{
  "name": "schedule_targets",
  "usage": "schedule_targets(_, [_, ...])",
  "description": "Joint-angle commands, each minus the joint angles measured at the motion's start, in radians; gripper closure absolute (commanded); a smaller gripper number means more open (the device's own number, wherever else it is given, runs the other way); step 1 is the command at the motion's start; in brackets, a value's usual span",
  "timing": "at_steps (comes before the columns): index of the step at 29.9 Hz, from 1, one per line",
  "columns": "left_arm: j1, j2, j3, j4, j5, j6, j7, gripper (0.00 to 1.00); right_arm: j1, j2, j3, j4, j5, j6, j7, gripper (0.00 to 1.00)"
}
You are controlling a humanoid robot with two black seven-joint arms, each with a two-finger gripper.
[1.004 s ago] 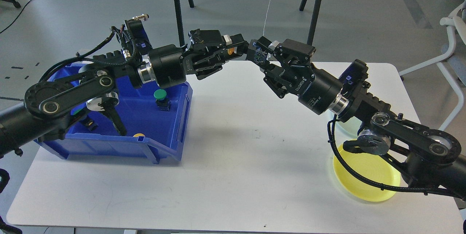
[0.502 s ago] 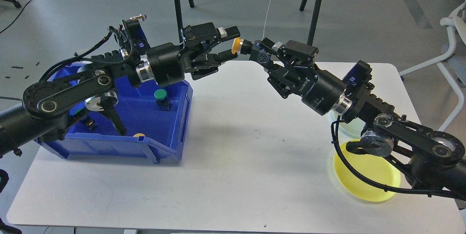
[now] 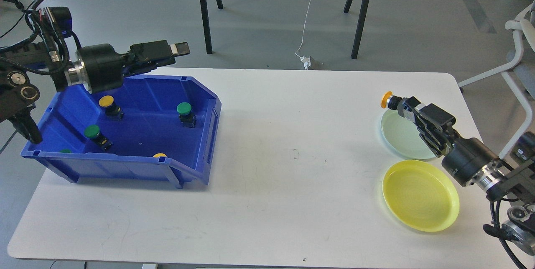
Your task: Pass button and place on color plate
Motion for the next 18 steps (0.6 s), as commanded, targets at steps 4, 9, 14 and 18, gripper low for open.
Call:
schedule_targets(4, [0.071, 0.012, 0.028, 0.240, 0.440, 0.087, 0.000, 0.18, -0.194, -0.036, -0.001, -0.006, -0.142, -0.084, 0.000, 0.99])
schedule_targets(9, [0.099, -0.028, 0.028, 0.344, 0.514, 0.134, 0.000, 0.18, -0.273, -0.041, -0.007, -0.032, -0.150, -0.082, 0.000, 0.99])
schedule_targets(14, [0.142, -0.070, 0.028, 0.421, 0.518, 0.137, 0.000, 0.18, -0.275, -0.041, -0.060, -0.066, -0.147, -0.084, 0.000, 0.83])
schedule_targets(18, [0.150, -0.092, 0.052, 0.439, 0.517, 0.136, 0.000, 0.18, -0.277, -0.043, -0.060, -0.067, -0.142, -0.087, 0.000, 0.60])
